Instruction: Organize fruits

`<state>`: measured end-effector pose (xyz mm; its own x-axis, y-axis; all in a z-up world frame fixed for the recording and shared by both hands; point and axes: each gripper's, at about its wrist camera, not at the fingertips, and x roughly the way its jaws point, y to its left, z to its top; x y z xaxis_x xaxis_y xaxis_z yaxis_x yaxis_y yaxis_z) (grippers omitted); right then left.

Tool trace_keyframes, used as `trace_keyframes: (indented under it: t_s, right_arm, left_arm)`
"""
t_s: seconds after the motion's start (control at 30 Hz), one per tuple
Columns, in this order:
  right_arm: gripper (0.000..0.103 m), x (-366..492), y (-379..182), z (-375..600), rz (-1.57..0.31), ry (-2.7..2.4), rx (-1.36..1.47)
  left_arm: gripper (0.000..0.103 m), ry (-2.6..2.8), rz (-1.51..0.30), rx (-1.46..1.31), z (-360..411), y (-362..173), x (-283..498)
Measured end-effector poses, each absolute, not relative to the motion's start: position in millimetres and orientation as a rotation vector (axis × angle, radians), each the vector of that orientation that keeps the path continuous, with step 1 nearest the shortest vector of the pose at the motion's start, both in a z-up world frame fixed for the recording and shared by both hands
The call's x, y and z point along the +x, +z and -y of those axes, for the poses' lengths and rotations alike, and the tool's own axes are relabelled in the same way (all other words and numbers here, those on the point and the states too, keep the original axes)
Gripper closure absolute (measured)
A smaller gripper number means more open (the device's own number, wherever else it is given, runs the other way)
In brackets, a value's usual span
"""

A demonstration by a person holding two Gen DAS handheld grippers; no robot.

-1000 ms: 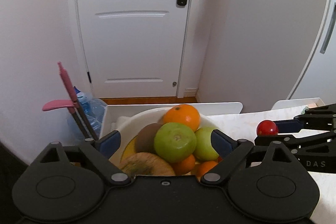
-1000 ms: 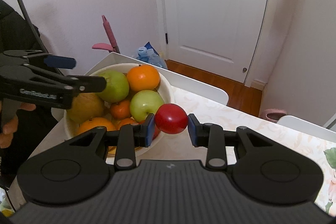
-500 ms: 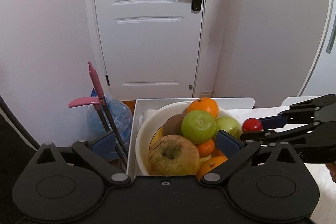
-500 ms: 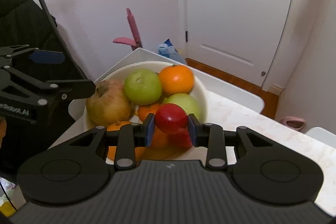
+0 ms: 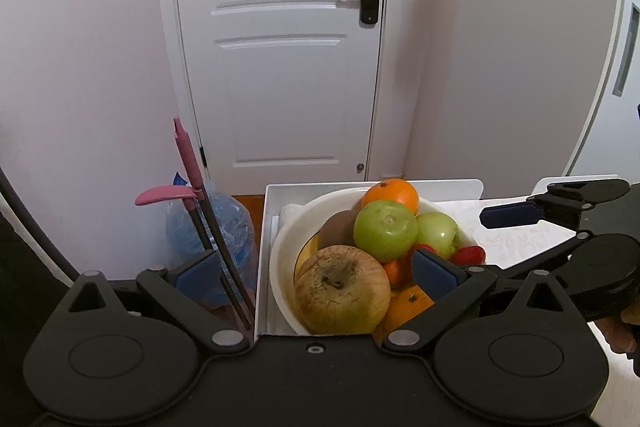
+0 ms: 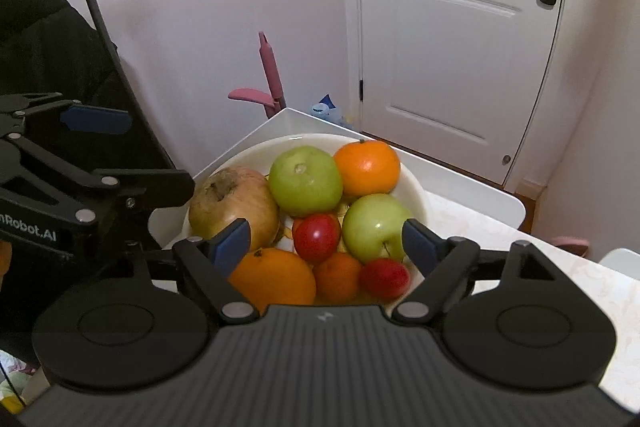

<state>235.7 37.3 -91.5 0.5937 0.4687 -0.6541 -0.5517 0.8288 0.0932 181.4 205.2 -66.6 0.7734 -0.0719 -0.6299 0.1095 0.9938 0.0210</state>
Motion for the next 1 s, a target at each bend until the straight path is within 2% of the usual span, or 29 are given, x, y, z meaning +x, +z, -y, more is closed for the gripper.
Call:
trace_keyframes:
  t_s: [0.37,0.8,1.0]
  right_arm:
    - [0.005,194,-59,20,-0.679,0.516,-0.110]
    - [0.005,91,12,119,-0.602,0.301,-0.051]
    - [0.000,49,28,152,-0.618,0.193,0.003]
  left_arm:
    - [0.000,-0.105,-0.621,0.076,-170,-41,146]
    - [0.000,-0.095,-0.529,0.084,-106,11,67]
    - [0.000,-0.076,-0.496,0.066,-84,27,29]
